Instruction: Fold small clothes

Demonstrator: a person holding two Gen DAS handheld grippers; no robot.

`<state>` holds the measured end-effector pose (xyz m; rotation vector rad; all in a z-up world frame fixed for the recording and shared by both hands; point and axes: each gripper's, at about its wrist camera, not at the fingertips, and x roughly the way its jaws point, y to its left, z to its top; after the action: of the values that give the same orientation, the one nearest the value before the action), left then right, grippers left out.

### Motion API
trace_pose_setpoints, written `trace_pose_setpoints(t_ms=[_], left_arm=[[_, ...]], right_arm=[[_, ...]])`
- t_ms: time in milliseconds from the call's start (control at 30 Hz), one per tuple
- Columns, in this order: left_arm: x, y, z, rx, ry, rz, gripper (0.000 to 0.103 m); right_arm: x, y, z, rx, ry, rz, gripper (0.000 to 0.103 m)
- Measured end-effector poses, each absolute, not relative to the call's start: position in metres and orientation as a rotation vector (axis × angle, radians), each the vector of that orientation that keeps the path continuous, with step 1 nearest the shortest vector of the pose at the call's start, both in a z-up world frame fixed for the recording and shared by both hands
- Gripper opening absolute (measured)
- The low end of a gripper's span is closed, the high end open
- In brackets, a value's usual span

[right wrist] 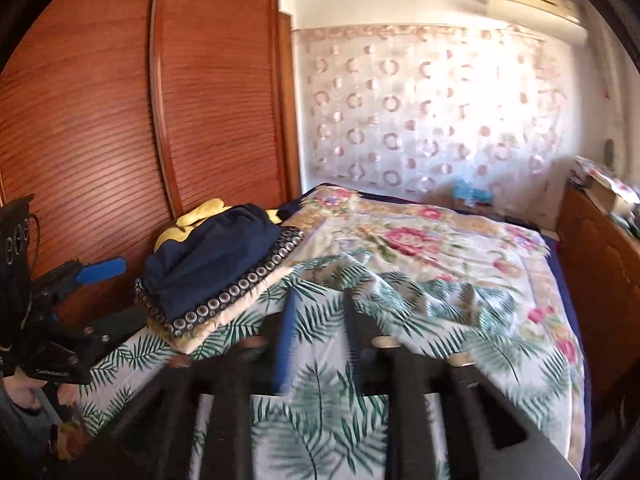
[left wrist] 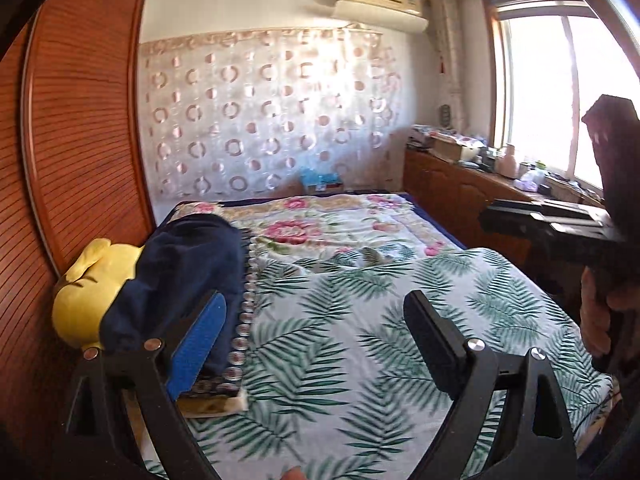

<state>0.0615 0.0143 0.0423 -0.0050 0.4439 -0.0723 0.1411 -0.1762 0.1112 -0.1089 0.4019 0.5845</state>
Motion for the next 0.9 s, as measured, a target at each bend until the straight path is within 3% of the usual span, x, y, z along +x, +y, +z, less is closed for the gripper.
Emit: trace_pose_setpoints(t_ms=[200, 333, 900], left_arm=[[0.053, -0.017, 0.051, -0.001, 0.428, -0.109, 0.091], [0.048, -0.027, 0.057, -0.008, 0.421, -0.117, 0.091], [0.04, -0.034, 0.067, -0.002, 0.399, -0.108, 0.091]], right_arm=[[0.086, -0.194, 0.114, -0.075, 0.37, 0.48, 0.067], [0.057, -0.195, 0.119, -0.049, 0.343, 0.422, 0.072], [0.025, -0.168, 0.11, -0.004, 0.317, 0.327, 0.073]])
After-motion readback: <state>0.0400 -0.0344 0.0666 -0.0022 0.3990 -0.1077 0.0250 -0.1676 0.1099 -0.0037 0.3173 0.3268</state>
